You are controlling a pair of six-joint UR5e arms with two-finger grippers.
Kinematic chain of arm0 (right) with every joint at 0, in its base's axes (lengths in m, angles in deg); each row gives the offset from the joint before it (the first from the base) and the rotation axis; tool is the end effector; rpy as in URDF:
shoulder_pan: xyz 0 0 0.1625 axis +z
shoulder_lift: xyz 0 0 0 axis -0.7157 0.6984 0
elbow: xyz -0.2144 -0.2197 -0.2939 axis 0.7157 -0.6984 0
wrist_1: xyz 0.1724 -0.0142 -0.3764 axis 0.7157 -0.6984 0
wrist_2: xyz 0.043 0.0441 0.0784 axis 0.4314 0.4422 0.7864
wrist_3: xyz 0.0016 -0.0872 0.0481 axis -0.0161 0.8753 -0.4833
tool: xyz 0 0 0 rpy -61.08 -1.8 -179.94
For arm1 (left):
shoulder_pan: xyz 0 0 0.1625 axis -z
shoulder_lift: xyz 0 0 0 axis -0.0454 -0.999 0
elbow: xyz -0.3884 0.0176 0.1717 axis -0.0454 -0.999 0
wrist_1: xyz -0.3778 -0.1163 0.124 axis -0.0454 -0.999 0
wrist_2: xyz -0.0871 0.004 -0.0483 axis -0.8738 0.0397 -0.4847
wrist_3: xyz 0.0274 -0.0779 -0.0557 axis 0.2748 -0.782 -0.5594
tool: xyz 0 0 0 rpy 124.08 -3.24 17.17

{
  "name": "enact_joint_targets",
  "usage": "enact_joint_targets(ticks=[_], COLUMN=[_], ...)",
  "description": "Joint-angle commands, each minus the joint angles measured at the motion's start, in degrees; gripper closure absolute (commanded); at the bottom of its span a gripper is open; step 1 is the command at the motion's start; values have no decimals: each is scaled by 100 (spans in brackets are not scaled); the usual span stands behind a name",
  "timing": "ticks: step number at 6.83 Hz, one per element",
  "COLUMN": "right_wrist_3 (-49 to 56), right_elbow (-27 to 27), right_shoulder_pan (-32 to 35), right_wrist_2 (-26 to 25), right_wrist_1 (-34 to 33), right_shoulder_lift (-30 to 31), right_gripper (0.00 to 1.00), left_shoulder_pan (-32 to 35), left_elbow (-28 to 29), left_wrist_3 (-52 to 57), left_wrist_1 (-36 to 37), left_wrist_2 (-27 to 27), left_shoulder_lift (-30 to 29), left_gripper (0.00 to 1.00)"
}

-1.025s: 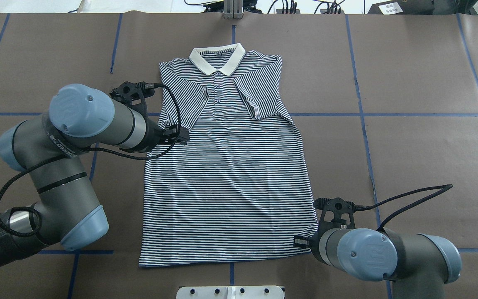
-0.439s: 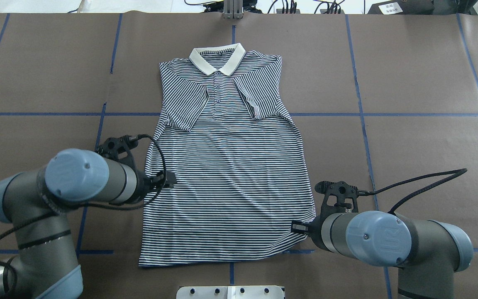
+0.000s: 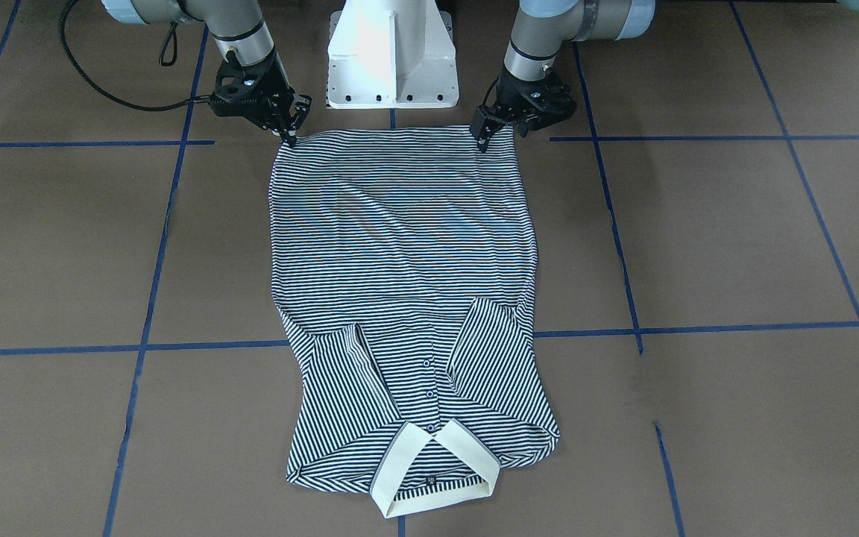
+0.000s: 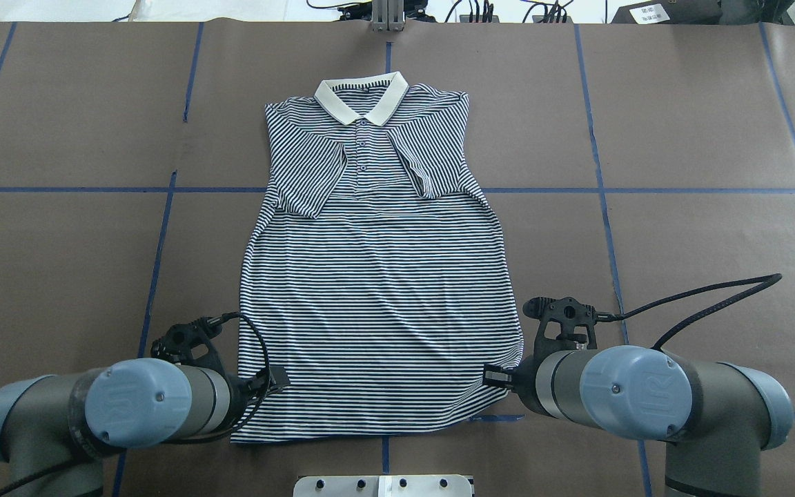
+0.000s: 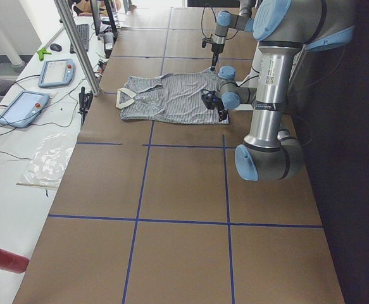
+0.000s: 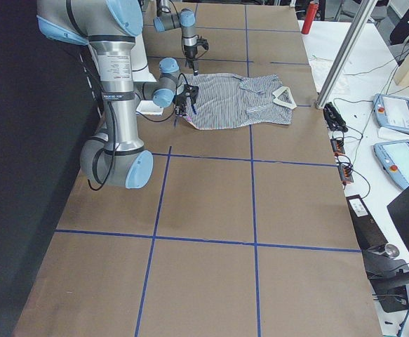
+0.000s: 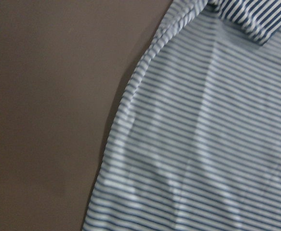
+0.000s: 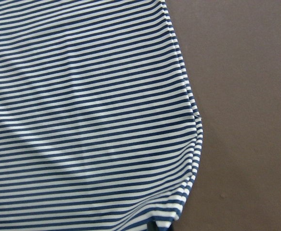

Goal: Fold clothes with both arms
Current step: 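Slide both grippers down to the hem corners nearest the robot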

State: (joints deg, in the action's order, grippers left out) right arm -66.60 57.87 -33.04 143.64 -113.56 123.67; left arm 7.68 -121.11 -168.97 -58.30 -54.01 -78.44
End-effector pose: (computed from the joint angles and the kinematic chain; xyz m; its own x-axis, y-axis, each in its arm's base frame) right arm -0.4713 -0.2386 0.3076 0.5921 0.1439 0.7929 -0.1961 0.9801 -0.0314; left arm 0.5086 -0.2211 0.3268 0.5590 -0.4623 -0.6884 0.3513 0.8840 -0.3084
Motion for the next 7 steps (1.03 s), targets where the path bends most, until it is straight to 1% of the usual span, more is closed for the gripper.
enact_joint_targets(ticks=[1,2,5,6,7], right_wrist_3=[9,9,9,9,9], right_elbow=[5,13,40,31,31], right_shoulder_pan=[8,8,25,25,25], right_wrist_2=[3,3,3,3,3], right_wrist_1=[0,0,0,0,0], right_shoulder_lift=[-3,-3,5,14,14], right_gripper=[100,100,100,100,100], left_shoulder_pan=[-333,-351,-343,-343,-343], left_elbow=[4,5,5,22,-4], left_wrist_3=[-454,-464,-464,-464,-473], left_wrist_1=[217,366,411,403,411], left_wrist_2=[192,193,193,193,193], left_shoulder_lift=[31,5,22,22,14], left_gripper=[1,2,11,18,45])
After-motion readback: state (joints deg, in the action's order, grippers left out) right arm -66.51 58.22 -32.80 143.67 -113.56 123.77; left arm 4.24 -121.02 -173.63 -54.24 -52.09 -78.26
